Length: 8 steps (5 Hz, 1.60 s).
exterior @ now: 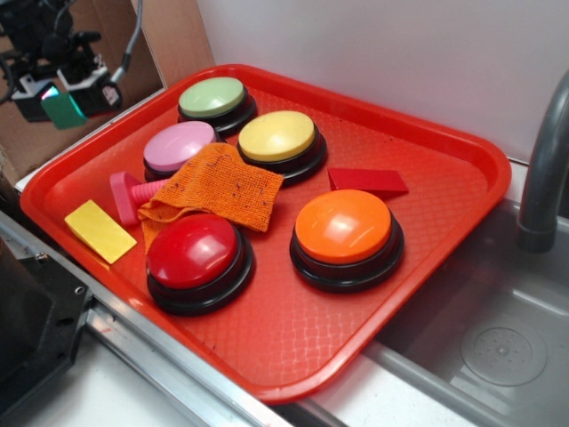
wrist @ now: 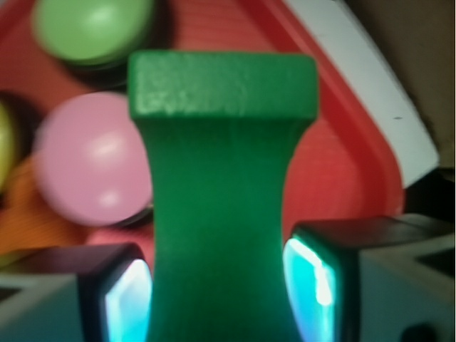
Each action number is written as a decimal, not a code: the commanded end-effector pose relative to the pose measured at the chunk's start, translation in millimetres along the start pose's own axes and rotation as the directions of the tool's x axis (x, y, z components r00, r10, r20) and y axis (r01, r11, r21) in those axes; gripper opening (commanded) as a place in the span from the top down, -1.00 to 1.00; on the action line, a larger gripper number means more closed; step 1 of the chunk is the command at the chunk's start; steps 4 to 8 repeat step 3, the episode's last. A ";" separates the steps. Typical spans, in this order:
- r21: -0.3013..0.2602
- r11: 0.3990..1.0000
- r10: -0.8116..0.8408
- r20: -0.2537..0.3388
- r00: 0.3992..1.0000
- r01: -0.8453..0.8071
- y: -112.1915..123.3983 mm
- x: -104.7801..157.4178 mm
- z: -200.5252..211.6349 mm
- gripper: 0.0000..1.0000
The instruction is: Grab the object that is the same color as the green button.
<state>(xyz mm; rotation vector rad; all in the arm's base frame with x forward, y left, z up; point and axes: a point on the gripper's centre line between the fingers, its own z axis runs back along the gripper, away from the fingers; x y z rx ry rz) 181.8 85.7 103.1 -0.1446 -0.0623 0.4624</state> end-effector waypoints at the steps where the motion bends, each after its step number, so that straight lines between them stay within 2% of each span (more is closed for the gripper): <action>1: -0.072 0.977 -0.198 0.028 0.980 0.199 -45.7 -9.3 66.8 1.00; 2: -0.080 0.966 -0.243 0.057 0.968 0.247 -63.1 -17.0 81.2 1.00; 3: -0.055 0.963 -0.261 0.050 0.964 0.263 -70.9 -19.8 74.9 1.00; 8: -0.055 0.963 -0.261 0.050 0.964 0.263 -70.9 -19.8 74.9 1.00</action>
